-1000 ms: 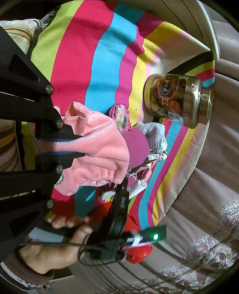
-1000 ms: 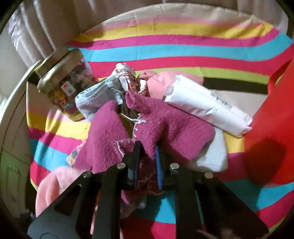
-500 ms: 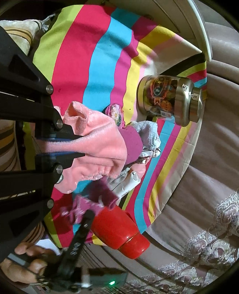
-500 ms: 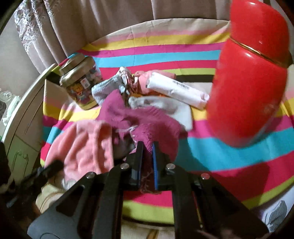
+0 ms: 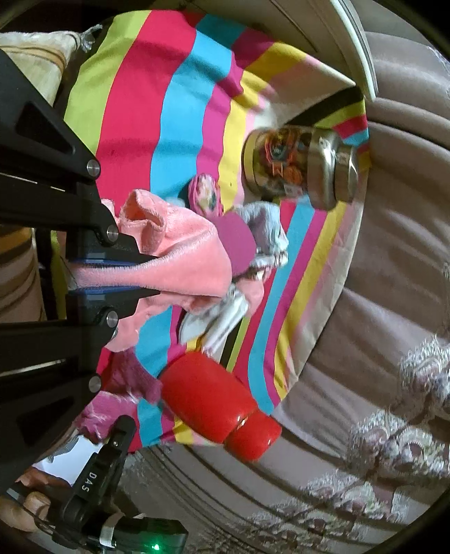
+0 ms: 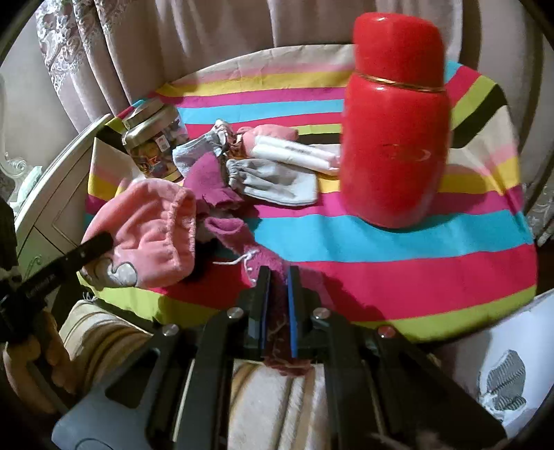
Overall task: Organize soft objects
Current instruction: 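Lift the pink cloth and magenta sweater off the bed with both grippers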
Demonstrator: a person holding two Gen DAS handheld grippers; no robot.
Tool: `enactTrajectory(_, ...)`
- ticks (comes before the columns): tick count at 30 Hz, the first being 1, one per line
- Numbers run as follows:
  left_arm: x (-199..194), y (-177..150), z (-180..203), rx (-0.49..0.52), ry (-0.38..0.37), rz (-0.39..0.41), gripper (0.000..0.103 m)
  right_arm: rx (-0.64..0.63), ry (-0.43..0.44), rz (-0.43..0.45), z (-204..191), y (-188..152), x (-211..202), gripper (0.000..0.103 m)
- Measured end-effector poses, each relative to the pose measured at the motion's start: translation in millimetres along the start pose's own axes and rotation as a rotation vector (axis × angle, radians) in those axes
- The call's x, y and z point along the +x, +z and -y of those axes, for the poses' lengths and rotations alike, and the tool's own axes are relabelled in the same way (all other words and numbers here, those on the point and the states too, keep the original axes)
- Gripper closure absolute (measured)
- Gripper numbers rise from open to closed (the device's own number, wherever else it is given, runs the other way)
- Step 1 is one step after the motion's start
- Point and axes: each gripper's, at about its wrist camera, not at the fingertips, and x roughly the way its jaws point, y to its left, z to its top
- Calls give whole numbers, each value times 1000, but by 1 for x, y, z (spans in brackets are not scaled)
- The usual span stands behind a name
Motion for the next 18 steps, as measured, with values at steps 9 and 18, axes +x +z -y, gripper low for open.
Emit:
enactTrajectory(9, -7, -4, 23, 30, -31, 3, 94, 13, -11, -26, 17, -9, -20, 92)
enactTrajectory(18, -7, -7, 25, 28, -32, -3, 94, -54, 19, -298, 2, -7, 39, 8)
